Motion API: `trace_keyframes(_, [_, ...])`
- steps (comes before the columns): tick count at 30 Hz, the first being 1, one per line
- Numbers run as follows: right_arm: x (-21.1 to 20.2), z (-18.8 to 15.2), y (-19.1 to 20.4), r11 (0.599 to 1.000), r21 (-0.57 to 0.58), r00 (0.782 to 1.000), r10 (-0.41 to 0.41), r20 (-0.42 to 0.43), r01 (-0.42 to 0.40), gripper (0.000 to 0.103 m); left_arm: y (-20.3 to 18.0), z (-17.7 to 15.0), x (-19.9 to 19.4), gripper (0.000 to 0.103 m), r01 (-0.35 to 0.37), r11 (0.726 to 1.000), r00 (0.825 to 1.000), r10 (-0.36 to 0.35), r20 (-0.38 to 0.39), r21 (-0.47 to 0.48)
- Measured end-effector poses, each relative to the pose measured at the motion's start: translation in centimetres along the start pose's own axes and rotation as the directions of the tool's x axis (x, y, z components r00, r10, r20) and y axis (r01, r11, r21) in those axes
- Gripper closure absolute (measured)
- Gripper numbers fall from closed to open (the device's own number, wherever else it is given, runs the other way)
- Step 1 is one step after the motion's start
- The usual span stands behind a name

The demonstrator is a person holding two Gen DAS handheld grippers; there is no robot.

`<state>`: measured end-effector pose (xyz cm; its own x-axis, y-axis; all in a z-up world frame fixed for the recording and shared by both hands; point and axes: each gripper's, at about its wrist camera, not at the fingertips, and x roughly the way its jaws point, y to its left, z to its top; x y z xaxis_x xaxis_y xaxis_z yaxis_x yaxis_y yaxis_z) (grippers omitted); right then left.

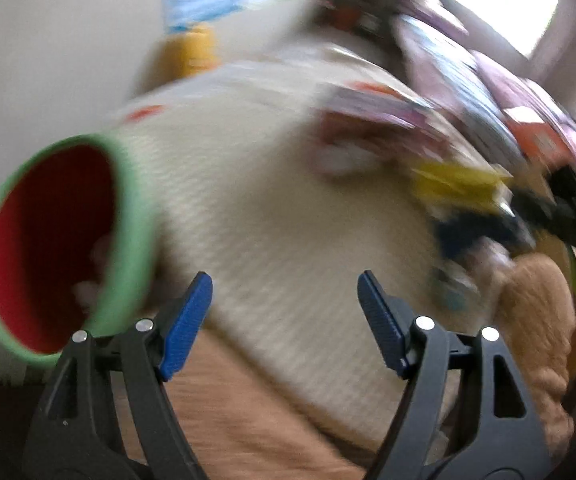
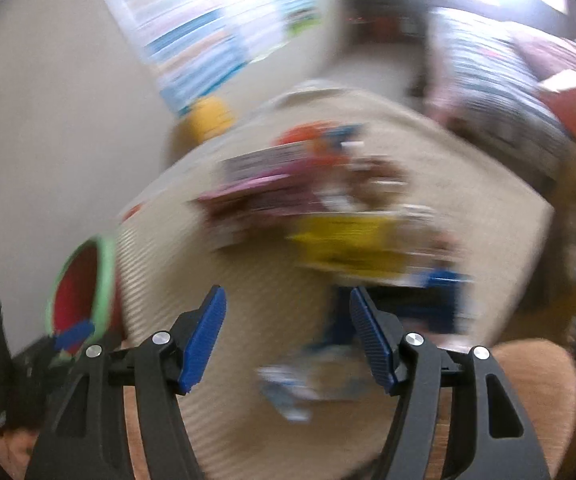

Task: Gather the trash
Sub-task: 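Grasp the white-blue snack wrapper with the left gripper while the right grasps a blue wrapper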

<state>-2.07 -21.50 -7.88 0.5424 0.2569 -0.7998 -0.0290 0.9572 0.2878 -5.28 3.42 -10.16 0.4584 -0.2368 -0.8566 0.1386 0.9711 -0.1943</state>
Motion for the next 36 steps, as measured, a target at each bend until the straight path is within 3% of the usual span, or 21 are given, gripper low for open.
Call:
trace_keyframes(3, [-0.9,-0.4,-4.1,0.995,0.08,0.998,-0.056,0.01,0.055,0.041,-4.3,0.3,2.5,0.031,0.145,0.989,0.985,-0.141,-0.095,0.037])
trace_keyframes(5, [-1.4,-0.6,-6.1,0.991,0.12,0.998,-0.066,0.014,0.064,0.041,-6.8,0.4,4.3,0.031,0.179,0.982,0.973,-0.168,-0.157,0.056])
trace_keyframes(12, [-1.4,-1.8,-8.4,0.987,0.155,0.999,-0.035,-0.005,0.035,0.036,-12.0,0.9,9.1,0.031,0.173,0.974,0.959,-0.131,-0.253,0.149])
trace_keyframes(13, [-1.3,-2.0,-8.6,0.987,0.159,1.0,-0.027,-0.011,0.029,0.036,-12.4,1.1,9.6,0.035,0.173,0.973,0.956,-0.129,-0.263,0.15])
trace_keyframes(14, [-1.2,-2.0,-8.8,0.986,0.163,1.0,-0.019,-0.015,0.021,0.036,-12.6,1.0,10.1,0.049,0.173,0.973,0.953,-0.126,-0.277,0.153])
trace_keyframes(16, [-1.1,-2.1,-9.1,0.986,0.167,1.0,-0.007,-0.017,0.01,0.036,-12.6,0.5,10.7,0.065,0.175,0.973,0.945,-0.123,-0.304,0.15])
trace_keyframes(19, [-0.7,-2.2,-9.6,0.983,0.183,1.0,0.008,-0.025,-0.003,0.036,-11.7,0.3,10.1,0.067,0.174,0.976,0.949,-0.129,-0.289,0.134])
trace_keyframes(25, [1.0,-1.6,-9.5,0.982,0.184,0.997,0.049,-0.061,-0.037,0.036,-8.4,0.8,5.5,0.068,0.093,0.989,0.985,-0.074,-0.158,0.117])
trace_keyframes(30, [3.1,-1.0,-9.4,0.982,0.188,0.995,0.04,-0.086,-0.023,0.037,-5.3,1.3,3.6,0.068,0.053,0.998,0.992,-0.049,-0.115,0.032])
trace_keyframes(31, [3.4,-1.0,-9.4,0.982,0.189,0.995,0.044,-0.089,-0.027,0.04,-5.1,1.2,3.5,0.068,0.047,0.999,0.993,-0.044,-0.11,0.021])
trace_keyframes(33, [3.9,-1.0,-9.5,0.979,0.198,0.993,0.065,-0.103,-0.043,0.068,-4.3,1.0,3.2,0.068,0.034,0.999,0.994,-0.034,-0.102,-0.002])
trace_keyframes(36, [3.8,-1.2,-9.5,0.976,0.206,0.991,0.091,-0.102,-0.069,0.076,-4.0,1.1,3.1,0.068,0.028,0.999,0.995,-0.031,-0.096,-0.03])
